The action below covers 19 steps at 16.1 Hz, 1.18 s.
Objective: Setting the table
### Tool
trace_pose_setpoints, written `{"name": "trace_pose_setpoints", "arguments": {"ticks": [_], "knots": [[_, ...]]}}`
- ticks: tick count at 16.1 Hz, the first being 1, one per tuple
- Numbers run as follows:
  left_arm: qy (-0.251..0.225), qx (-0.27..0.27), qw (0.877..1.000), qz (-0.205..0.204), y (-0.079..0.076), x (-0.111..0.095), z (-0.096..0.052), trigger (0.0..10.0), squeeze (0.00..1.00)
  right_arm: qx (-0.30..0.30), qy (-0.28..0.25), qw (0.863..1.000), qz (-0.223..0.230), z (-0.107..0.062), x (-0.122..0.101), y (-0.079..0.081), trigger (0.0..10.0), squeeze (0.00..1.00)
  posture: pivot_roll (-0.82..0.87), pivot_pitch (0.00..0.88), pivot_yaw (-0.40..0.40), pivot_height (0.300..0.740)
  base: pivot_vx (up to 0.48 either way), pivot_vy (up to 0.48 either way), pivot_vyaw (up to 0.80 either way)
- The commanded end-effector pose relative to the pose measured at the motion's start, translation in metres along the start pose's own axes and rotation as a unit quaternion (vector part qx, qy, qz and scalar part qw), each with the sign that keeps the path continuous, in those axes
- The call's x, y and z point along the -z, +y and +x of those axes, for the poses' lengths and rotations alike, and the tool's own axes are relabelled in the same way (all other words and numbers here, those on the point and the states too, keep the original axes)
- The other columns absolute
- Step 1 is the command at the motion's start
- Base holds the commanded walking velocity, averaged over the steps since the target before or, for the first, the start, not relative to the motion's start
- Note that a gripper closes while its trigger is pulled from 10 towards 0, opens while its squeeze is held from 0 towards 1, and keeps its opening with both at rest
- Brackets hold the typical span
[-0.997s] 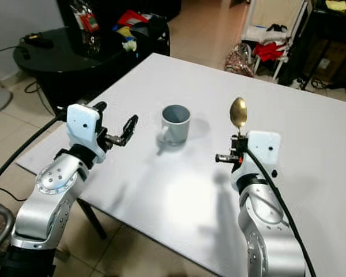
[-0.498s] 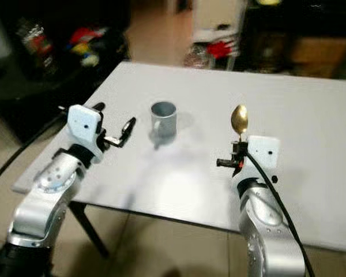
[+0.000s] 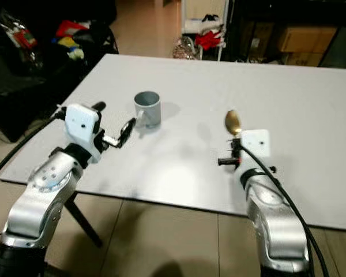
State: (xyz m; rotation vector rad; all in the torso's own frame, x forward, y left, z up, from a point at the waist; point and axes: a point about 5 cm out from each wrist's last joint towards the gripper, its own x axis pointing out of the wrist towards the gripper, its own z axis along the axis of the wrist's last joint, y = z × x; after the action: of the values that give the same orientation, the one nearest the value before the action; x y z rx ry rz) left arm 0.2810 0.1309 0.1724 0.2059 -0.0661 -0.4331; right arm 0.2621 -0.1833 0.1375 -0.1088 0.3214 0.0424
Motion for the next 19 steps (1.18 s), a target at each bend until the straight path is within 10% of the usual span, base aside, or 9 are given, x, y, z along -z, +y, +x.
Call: {"name": "trace_pose_setpoints", "arguments": {"ticks": [1,19], "knots": [[0.026,0.041,0.999,0.0,-0.004,0.007,-0.006,10.0,0.0,-0.033,0.014,0.999,-0.013,0.007,0.0,0.004,10.0,0.0,-0.03,0.029,0.036,0.74,0.0,0.0,0.0],[0.093,0.213,0.973,-0.009,-0.028,0.012,-0.034,10.0,0.0,0.054,0.118,0.991,-0.035,0.05,0.026,0.03,10.0,0.0,0.02,0.079,0.02,0.74,0.0,0.0,0.0]]}}
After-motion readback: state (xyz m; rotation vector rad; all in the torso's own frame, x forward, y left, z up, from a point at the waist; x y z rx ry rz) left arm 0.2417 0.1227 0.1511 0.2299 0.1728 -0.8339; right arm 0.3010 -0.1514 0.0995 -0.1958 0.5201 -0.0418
